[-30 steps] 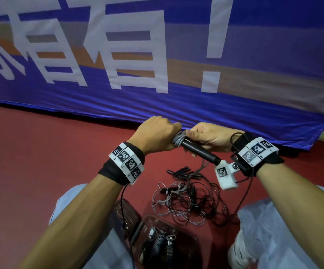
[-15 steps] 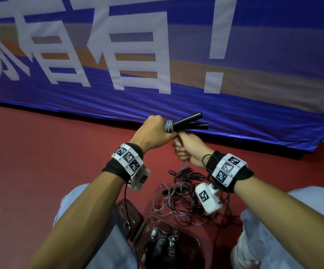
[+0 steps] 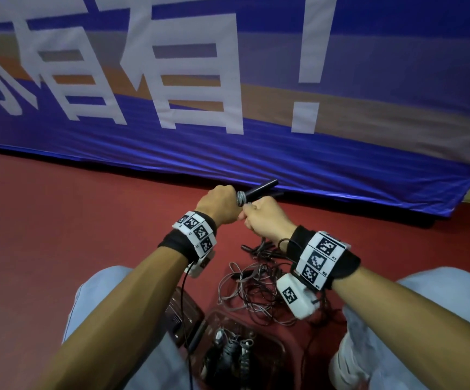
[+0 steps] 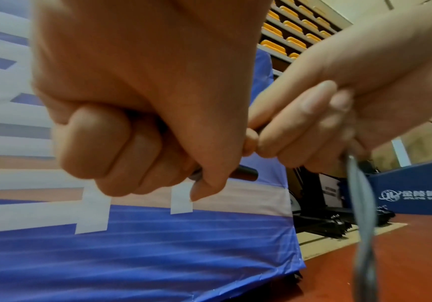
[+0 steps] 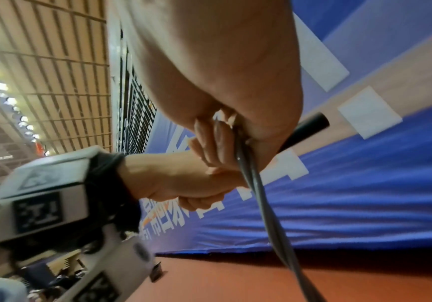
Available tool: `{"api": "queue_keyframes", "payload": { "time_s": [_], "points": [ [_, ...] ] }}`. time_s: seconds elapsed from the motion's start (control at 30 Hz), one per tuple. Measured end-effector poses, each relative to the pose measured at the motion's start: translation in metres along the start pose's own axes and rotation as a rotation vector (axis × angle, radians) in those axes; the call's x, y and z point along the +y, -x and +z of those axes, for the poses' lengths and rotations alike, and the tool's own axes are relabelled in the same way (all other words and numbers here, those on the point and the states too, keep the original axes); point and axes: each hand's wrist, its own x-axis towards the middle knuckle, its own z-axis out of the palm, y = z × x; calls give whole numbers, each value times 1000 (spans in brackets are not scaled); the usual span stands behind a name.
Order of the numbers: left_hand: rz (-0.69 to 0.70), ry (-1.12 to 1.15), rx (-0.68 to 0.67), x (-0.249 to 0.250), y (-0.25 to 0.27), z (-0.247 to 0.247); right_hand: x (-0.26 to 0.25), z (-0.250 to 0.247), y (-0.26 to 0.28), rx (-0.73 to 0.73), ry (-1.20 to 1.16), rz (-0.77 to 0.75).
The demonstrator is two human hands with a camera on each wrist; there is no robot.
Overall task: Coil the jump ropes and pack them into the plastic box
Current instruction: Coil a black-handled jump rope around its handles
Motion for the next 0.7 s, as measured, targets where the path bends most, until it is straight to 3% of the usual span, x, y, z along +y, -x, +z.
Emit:
{"api": "queue_keyframes", "payload": {
  "time_s": [0.27, 0.47, 0.7],
  "points": [
    [135, -215, -90, 5, 1, -7, 0, -38, -2, -47, 328, -170],
    [240, -330, -68, 4, 5, -8, 1, -50, -2, 54, 689, -331],
    [379, -432, -110, 10, 12, -8, -3, -76, -14, -17, 608, -277]
  ]
}}
